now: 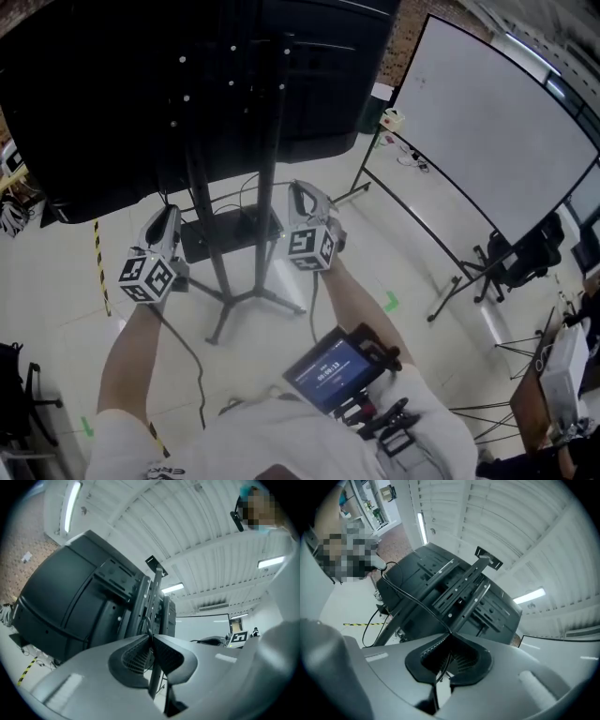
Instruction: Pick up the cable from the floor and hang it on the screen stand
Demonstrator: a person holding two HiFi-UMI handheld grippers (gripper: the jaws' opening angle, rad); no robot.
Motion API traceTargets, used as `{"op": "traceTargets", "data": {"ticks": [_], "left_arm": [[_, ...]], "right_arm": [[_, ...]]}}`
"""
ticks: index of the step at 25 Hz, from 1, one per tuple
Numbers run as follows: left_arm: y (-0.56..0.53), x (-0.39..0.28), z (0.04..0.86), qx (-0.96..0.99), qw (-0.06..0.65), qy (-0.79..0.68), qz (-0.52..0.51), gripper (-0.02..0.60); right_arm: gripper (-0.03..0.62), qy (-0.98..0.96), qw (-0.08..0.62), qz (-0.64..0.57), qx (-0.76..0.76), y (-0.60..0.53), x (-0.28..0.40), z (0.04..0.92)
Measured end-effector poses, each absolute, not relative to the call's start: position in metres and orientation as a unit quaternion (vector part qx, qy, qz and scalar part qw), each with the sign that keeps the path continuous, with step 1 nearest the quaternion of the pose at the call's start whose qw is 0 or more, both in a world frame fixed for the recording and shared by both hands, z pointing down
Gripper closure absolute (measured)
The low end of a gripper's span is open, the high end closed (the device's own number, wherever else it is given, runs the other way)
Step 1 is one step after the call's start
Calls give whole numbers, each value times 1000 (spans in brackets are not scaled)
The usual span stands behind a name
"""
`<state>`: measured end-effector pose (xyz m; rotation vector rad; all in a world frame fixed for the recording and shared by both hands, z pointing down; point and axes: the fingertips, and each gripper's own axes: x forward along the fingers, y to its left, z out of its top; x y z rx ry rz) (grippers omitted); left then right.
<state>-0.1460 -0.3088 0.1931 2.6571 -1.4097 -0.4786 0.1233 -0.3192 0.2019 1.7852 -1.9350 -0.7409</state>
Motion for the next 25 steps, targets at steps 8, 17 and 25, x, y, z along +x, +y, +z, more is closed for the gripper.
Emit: {"op": "traceTargets", "data": {"ticks": [8, 17, 25], "left_arm": [[-309, -138, 86, 862, 0, -454, -226, 563], [-302, -137, 1, 855, -46, -447, -258, 563], [-307, -131, -37, 850, -82, -461, -242, 563]], "right_arm": [[568, -663, 148, -340, 650, -316, 128, 79], [568, -651, 122, -374, 649, -315, 132, 5], [568, -657, 102, -387, 639, -323, 138, -17]]}}
